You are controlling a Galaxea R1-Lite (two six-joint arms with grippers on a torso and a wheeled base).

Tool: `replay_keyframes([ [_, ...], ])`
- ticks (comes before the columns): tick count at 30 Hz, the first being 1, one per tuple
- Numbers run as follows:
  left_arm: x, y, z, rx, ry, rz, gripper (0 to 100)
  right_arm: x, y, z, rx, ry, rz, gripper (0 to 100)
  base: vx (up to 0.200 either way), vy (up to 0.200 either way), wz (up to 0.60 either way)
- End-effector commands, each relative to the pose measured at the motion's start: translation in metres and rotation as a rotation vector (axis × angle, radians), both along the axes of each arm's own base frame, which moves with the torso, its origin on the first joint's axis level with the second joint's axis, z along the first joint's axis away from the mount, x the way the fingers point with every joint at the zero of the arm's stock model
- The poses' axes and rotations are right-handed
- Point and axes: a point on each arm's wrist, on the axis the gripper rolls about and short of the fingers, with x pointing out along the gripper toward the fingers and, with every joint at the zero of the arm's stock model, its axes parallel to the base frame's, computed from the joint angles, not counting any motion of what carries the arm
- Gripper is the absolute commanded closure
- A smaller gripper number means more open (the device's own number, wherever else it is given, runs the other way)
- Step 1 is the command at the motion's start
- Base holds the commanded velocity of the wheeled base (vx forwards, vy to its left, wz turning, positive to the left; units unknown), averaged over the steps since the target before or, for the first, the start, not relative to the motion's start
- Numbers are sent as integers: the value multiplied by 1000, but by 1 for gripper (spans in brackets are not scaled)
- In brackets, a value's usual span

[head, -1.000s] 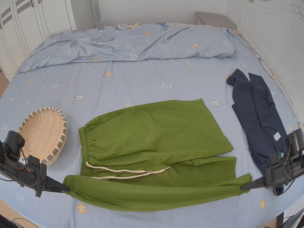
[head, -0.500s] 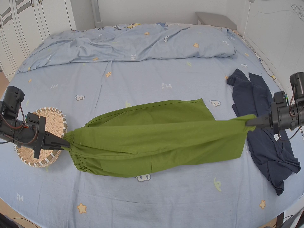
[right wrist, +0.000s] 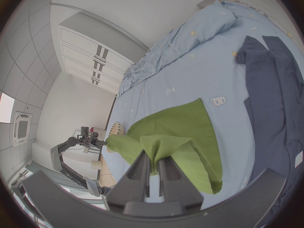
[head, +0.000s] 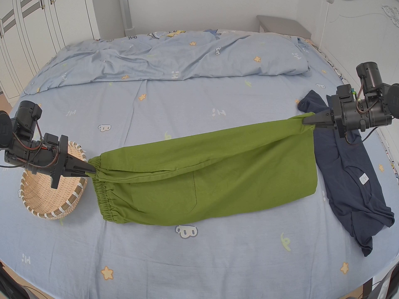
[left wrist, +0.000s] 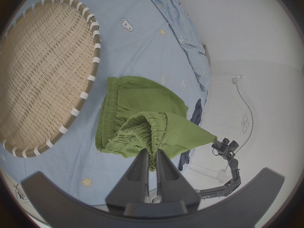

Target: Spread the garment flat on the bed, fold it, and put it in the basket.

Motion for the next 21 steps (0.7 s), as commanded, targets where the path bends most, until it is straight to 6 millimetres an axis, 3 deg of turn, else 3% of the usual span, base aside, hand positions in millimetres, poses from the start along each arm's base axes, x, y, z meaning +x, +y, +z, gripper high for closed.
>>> replay_keyframes([
  [1,14,8,-7,-2,17,20,100,28,10,-6,7,7,11,100,0,0,0],
  [8,23,14,-9,-2,16,31,100,42,16,-3,17,10,11,100,0,0,0],
  [21,34,16,-26,-8,64,30,100,80,15,-24,14,21,-1,100,0,0,0],
])
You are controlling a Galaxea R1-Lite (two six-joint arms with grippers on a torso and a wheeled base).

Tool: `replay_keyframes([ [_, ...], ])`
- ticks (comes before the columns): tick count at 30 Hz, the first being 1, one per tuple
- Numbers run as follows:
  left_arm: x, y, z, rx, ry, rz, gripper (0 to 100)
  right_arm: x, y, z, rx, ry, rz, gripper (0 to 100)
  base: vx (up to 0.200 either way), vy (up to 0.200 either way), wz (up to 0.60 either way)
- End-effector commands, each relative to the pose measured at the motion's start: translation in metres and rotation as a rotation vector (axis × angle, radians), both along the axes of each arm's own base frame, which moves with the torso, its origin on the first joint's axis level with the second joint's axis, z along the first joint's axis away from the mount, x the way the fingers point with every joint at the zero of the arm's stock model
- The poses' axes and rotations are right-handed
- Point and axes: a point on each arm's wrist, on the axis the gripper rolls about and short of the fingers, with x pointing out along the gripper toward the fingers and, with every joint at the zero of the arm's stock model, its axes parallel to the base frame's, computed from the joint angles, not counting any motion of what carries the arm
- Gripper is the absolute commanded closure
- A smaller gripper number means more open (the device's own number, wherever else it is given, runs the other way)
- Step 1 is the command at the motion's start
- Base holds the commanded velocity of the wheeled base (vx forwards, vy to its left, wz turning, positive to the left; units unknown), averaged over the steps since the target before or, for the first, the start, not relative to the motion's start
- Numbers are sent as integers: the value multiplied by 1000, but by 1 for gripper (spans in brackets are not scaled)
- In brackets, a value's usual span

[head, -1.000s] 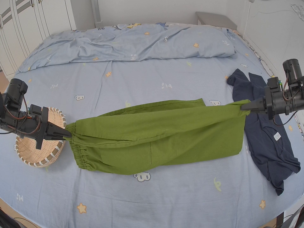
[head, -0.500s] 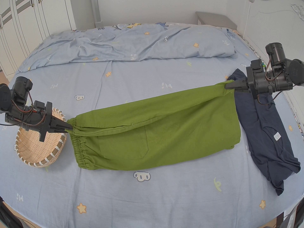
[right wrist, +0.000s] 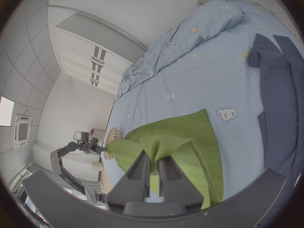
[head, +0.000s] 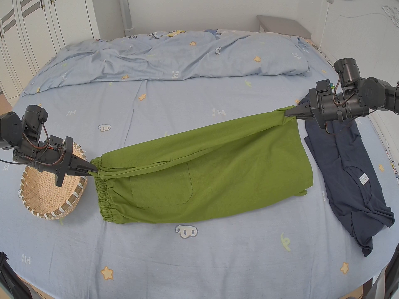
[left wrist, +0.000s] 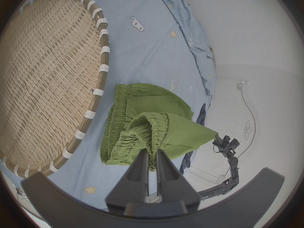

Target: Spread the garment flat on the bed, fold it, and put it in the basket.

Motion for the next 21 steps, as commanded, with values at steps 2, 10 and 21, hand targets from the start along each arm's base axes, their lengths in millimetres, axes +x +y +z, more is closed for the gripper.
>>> replay_keyframes([
  [2,6,1,-9,-4,24,0,100,18,-1,-13,-1,11,-5,100,0,0,0],
  [10,14,3,-17,-1,17,3,100,31,0,-31,-4,44,-6,100,0,0,0],
  [21,19,6,-23,-2,32,7,100,46,8,-41,-3,43,8,100,0,0,0],
])
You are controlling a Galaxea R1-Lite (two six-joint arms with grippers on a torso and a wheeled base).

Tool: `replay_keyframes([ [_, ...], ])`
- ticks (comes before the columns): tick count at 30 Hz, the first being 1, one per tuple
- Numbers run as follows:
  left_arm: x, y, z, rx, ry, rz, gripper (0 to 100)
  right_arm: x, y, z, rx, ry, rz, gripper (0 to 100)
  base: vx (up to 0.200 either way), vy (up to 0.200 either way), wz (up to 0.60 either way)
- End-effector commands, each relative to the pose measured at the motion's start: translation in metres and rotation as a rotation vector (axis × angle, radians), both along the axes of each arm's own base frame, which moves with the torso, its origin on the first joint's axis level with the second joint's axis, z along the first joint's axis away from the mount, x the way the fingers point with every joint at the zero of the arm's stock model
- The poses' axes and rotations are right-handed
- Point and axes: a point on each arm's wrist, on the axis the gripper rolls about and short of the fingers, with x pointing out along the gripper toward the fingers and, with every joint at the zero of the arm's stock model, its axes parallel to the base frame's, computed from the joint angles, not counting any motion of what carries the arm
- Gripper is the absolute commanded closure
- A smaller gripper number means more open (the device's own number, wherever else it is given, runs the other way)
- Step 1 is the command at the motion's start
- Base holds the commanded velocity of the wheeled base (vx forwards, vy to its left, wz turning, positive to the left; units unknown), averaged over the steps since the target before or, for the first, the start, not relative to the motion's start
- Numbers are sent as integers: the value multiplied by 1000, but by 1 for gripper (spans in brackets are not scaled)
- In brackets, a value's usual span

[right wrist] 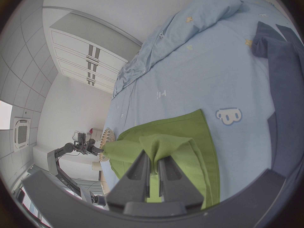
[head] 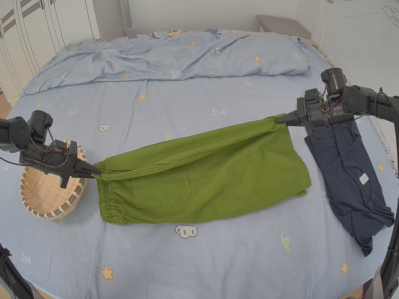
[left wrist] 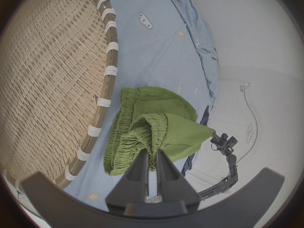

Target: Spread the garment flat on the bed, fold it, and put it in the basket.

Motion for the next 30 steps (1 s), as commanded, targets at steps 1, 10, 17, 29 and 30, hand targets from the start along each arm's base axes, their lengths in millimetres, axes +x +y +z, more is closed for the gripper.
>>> replay_keyframes([
  [1,4,0,-7,-3,18,-3,100,8,3,-8,0,13,6,100,0,0,0],
  [10,14,-2,-15,3,16,-11,0,8,-1,-14,-2,34,-5,0,0,0,0],
  [17,10,-4,-6,-8,10,-11,0,6,-1,-21,-5,62,-4,0,0,0,0],
  [29,-13,-53,24,-19,-9,-128,0,-7,4,-25,-7,95,16,0,0,0,0],
  [30,-11,-54,23,-21,-10,-133,0,-7,5,-25,-5,93,16,0,0,0,0],
])
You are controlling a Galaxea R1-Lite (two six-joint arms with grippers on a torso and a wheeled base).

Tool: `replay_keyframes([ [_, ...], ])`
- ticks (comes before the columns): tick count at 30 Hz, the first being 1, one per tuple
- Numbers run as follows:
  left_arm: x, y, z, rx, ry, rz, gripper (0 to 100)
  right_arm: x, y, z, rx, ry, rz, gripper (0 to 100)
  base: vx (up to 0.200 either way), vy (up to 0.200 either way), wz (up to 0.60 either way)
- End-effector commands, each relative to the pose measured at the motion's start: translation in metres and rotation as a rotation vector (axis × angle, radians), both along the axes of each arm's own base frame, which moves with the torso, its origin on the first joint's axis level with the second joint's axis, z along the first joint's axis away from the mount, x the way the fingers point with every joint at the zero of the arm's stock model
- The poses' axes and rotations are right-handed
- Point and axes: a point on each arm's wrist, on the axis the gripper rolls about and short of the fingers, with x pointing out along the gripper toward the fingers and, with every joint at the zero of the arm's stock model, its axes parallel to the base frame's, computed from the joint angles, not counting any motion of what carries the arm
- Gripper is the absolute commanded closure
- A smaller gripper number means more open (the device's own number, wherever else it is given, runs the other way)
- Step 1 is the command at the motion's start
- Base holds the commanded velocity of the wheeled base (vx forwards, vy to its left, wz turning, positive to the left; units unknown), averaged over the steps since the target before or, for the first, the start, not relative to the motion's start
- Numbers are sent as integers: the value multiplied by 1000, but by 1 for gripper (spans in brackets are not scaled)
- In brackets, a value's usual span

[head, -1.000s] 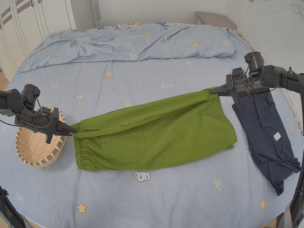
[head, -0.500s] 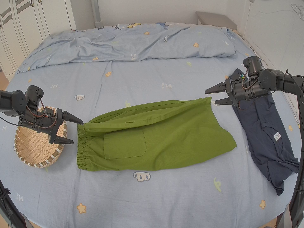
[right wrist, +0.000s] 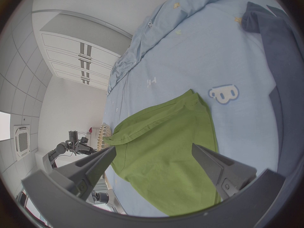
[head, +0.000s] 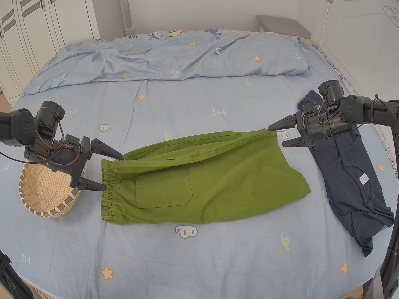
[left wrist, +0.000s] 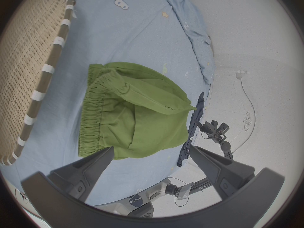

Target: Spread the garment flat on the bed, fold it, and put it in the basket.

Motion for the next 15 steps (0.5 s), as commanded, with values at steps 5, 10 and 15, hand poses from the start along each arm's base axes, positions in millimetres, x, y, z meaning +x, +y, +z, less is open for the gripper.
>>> replay_keyframes([
  [5,17,-9,-19,-1,19,-27,0,-1,10,4,7,-31,22,0,0,0,0],
  [10,56,-3,-46,-17,-6,33,0,-2,17,4,6,-35,36,0,0,0,0],
  [15,77,9,-41,-53,-31,108,0,-5,15,2,5,-25,33,0,0,0,0],
])
